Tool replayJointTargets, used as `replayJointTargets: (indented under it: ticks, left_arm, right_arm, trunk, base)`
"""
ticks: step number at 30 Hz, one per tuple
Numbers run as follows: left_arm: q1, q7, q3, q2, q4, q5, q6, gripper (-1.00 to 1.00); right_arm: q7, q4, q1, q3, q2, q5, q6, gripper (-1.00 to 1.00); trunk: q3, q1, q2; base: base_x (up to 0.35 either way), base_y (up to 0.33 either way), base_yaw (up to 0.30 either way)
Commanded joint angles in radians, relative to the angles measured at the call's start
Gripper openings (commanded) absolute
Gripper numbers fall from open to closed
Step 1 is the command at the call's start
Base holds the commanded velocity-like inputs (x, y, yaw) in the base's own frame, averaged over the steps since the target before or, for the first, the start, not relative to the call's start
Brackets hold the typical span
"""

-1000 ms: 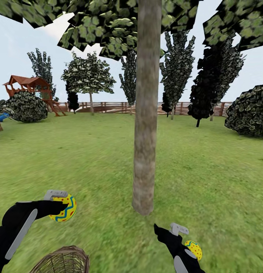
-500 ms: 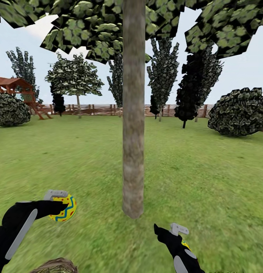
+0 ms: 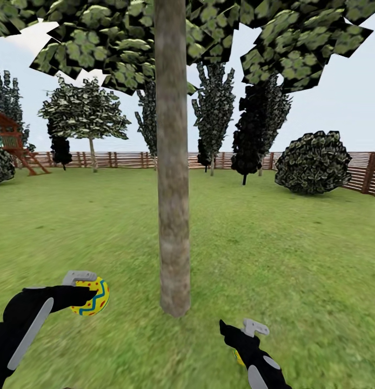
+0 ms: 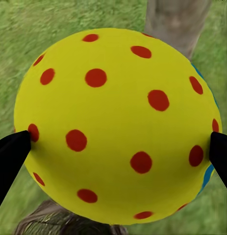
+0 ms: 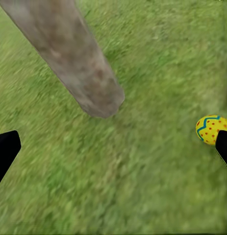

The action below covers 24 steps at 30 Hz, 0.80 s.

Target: Take the three Easter eggs out of the wicker basket on the lawn in the garden, then place them on the lawn next to a single tree (choose any tree) so that all three eggs are next to the same tree and none are left in the basket.

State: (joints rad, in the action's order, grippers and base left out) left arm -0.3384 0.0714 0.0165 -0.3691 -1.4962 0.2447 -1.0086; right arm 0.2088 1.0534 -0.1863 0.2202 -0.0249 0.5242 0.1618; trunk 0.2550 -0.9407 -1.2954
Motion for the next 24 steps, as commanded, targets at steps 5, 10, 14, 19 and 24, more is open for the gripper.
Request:
replayJointTargets:
  ticks: [5, 10, 14, 19, 24]
  left_arm:
    - [0.0, 0.005, 0.0, -0.001, -0.001, -0.004, -0.004, -1.0]
    - [-0.001, 0.005, 0.0, -0.001, -0.001, -0.004, -0.004, -1.0]
    - [-0.001, 0.004, 0.001, -0.001, -0.001, -0.004, -0.004, -1.0]
    - [-0.001, 0.004, 0.002, -0.001, 0.0, -0.004, -0.004, -1.0]
    - [-0.001, 0.004, 0.002, 0.0, 0.004, -0.004, -0.004, -1.0]
  right_arm:
    - [0.007, -0.002, -0.001, 0.002, 0.0, 0.008, 0.002, 1.0]
    - [0.007, -0.003, -0.001, 0.002, 0.0, 0.008, 0.002, 1.0]
    - [0.007, -0.003, -0.001, 0.002, 0.0, 0.008, 0.002, 1.0]
    - [0.007, -0.003, -0.001, 0.002, 0.0, 0.008, 0.002, 1.0]
    - [0.007, -0.004, -0.001, 0.002, 0.0, 0.008, 0.002, 1.0]
  trunk:
    - [-0.02, 0.019, 0.034]
    - [-0.042, 0.038, 0.069]
    - [-0.059, 0.054, 0.097]
    - [-0.08, 0.073, 0.132]
    - [-0.101, 0.092, 0.167]
  base:
    - [0.0, 0.0, -0.214]
    - [0.0, 0.0, -0.214]
    - [0.0, 0.0, -0.214]
    - [0.0, 0.0, -0.214]
    - [0.0, 0.0, -0.214]
